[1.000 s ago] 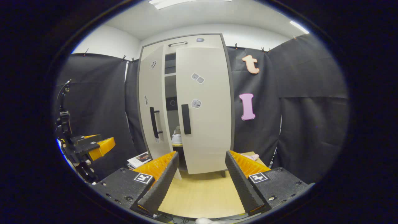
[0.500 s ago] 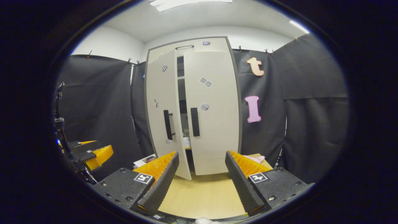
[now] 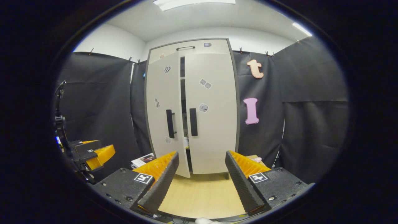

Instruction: Grab one shoe with the right hand and put it into the shoe cabinet, grab the other shoe with the left hand and put it into the shoe cabinet; then close the right door with the right hand and the left door with the left hand.

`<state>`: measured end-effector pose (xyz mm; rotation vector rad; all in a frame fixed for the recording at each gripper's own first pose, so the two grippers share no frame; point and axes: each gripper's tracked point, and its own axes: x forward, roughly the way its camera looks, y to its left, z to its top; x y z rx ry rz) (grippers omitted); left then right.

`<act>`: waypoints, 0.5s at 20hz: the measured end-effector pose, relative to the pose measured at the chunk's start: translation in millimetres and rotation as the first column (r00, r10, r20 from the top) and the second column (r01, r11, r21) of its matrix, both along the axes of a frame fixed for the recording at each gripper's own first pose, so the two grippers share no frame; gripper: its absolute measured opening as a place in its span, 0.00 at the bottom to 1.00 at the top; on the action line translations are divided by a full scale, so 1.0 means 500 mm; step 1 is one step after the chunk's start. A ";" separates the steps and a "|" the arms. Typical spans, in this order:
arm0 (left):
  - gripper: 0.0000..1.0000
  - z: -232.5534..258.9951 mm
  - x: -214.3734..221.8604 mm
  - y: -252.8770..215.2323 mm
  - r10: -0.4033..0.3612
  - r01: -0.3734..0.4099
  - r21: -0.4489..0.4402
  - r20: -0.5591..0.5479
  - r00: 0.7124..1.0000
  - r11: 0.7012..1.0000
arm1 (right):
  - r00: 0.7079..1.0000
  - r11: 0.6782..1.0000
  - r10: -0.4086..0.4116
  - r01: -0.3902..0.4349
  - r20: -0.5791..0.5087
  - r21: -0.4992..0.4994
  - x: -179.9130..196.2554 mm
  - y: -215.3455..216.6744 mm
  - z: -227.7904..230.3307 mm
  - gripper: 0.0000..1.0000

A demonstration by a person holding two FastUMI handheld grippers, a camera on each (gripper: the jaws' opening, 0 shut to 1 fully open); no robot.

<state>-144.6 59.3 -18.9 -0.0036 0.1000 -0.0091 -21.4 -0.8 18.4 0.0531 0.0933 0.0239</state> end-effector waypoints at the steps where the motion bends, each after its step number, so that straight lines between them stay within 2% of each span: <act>1: 1.00 0.000 -0.002 -0.003 -0.001 0.001 0.000 -0.001 1.000 1.000 | 1.000 1.000 -0.001 0.001 0.000 0.002 -0.001 0.000 -0.002 0.97; 3: 1.00 0.000 -0.001 -0.001 -0.001 0.001 0.002 -0.003 1.000 1.000 | 1.000 1.000 0.001 -0.001 -0.003 0.003 0.000 0.001 -0.003 0.98; 4: 0.96 -0.001 0.001 0.000 -0.002 0.002 0.001 -0.003 1.000 1.000 | 1.000 1.000 0.001 -0.001 -0.005 0.001 0.000 0.002 -0.005 0.98; 6: 1.00 -0.004 0.003 0.001 -0.002 0.002 0.001 -0.003 1.000 1.000 | 1.000 1.000 0.004 -0.004 -0.007 0.000 0.000 0.004 -0.005 0.97; 7: 0.96 -0.003 0.000 -0.001 -0.002 0.002 0.001 -0.005 1.000 1.000 | 1.000 1.000 0.006 -0.006 -0.006 0.000 0.001 0.007 -0.005 0.98; 8: 1.00 -0.004 0.000 -0.001 -0.001 0.001 -0.001 -0.007 1.000 1.000 | 1.000 1.000 0.007 -0.007 -0.007 0.000 0.003 0.006 -0.005 0.94; 9: 1.00 -0.005 -0.002 0.000 0.000 0.000 -0.002 -0.006 1.000 1.000 | 1.000 1.000 0.011 -0.011 -0.005 0.002 0.003 0.008 -0.005 0.98; 10: 0.96 -0.005 -0.003 0.002 0.003 -0.003 -0.002 -0.008 1.000 1.000 | 1.000 1.000 0.012 -0.012 -0.005 0.003 0.004 0.009 -0.005 0.97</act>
